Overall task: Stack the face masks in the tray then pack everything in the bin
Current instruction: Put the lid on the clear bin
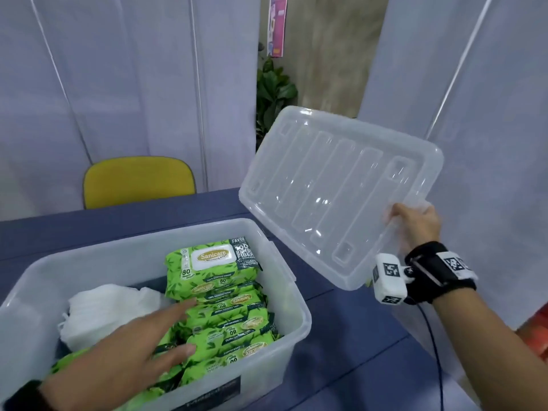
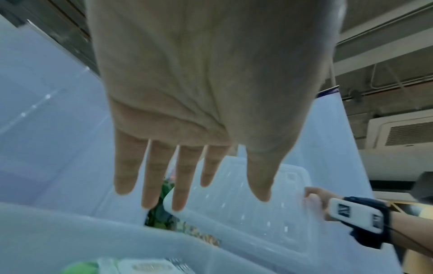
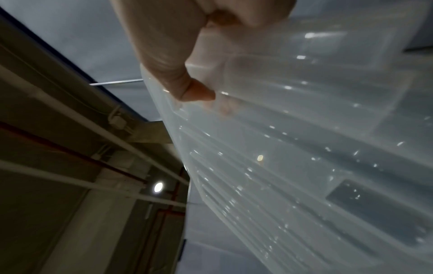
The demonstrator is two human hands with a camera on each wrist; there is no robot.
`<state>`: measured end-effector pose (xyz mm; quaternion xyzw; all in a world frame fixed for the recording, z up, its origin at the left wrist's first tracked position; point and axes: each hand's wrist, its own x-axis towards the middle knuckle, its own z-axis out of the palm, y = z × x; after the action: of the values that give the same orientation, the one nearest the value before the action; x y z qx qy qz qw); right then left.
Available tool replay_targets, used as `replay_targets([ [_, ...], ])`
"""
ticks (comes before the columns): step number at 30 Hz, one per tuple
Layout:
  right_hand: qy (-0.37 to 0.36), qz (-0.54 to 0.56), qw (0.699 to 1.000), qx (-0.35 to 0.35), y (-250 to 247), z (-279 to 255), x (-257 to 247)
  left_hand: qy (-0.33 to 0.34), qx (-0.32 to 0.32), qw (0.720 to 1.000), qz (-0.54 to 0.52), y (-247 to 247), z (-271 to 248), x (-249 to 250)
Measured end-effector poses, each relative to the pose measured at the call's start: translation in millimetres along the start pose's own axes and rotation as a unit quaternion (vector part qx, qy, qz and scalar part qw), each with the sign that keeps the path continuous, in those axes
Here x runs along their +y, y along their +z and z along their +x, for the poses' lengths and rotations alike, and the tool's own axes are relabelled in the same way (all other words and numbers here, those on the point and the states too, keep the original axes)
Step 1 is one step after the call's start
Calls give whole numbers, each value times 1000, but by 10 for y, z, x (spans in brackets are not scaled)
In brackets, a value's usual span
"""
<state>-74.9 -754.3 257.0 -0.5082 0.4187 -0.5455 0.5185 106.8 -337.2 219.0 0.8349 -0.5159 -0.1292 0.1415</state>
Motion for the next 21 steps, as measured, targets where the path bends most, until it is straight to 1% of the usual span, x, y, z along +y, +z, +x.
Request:
replay_targets([
  [1,-15,38,999,-9,25,-22,-110,-17,32,999,-14,-66,-10,-102],
  [2,-28,71,997,-23,53,-78,-228,-10,72,997,-34,-148,-11,-168],
  [3,-31,100,994,-42,125,-127,-341,-14,114,993,-33,-276,-72,-236],
  [4,-43,113,991,-62,124,-149,-420,-9,142,989,-40,-377,-46,-280],
  [5,-57,127,986,-92,157,-184,-517,-15,165,985,-46,-506,-72,-279],
  [6,-66,139,979,-132,206,-251,-614,-32,207,976,-53,-612,-96,-348],
  [8,-68,142,969,-192,321,-310,-726,-85,293,947,-98,-860,-134,-499],
  [9,-54,145,964,-214,395,-324,-749,-107,335,929,-117,-982,-167,-586],
  [11,-48,103,962,-248,536,-383,-787,-138,407,885,-177,-1192,-245,-768],
  [13,-55,61,952,-294,678,-456,-769,-154,435,839,-287,-1297,-343,-891],
  [14,-57,52,946,-315,740,-499,-746,-152,434,818,-345,-1313,-393,-913],
  [15,-57,43,941,-332,796,-547,-727,-146,432,803,-383,-1315,-455,-890],
  [16,-44,50,936,-347,839,-594,-709,-144,434,795,-398,-1296,-520,-880],
  [18,-5,105,918,-384,882,-710,-723,-149,467,779,-390,-1218,-643,-914],
  [19,5,122,911,-394,908,-739,-716,-150,488,767,-387,-1170,-710,-956],
  [21,2,120,904,-409,947,-819,-709,-153,518,746,-390,-1078,-814,-1045],
])
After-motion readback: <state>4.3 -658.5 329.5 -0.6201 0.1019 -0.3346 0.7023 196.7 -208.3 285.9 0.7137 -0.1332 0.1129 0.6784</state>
